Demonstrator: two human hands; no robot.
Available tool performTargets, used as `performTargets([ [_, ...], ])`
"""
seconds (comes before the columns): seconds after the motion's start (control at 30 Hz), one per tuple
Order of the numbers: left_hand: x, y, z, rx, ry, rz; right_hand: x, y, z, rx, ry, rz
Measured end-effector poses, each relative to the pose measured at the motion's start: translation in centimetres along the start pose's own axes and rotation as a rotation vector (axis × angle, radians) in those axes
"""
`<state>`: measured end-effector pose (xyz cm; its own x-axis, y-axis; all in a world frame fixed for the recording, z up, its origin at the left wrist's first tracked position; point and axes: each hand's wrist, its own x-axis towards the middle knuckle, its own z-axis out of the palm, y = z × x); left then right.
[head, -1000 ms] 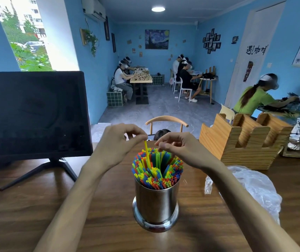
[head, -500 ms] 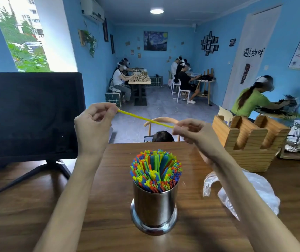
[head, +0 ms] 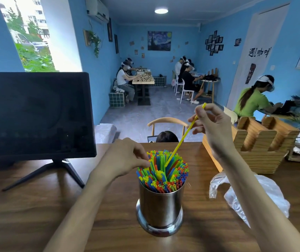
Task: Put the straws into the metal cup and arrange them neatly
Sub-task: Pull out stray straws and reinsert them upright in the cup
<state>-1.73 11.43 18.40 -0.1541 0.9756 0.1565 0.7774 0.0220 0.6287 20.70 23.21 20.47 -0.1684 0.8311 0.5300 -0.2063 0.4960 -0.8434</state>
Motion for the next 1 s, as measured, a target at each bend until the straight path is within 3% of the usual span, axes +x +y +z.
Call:
performTargets([
  [0.37,0.2,0.1,0.8,0.173,0.064,0.048,-2.5,3.1,2.5,-0.406,-0.396,-0.003],
  [0.53,0.1,-0.9,0.9,0.091,0.017,0.155,-3.0,4.1,2.3,-0.538,-0.441,-0.024],
  [0.7,-0.2,-1.1,0.1,-0.041,-0.052,0.152,-3.2,4.3,2.4,-0.591,-0.455,-0.024],
  [1.0,0.3,-1.5,0.2,-0.023,-0.113,0.141,-3.3,4.7,2.5,-0.663,-0.474,0.001],
])
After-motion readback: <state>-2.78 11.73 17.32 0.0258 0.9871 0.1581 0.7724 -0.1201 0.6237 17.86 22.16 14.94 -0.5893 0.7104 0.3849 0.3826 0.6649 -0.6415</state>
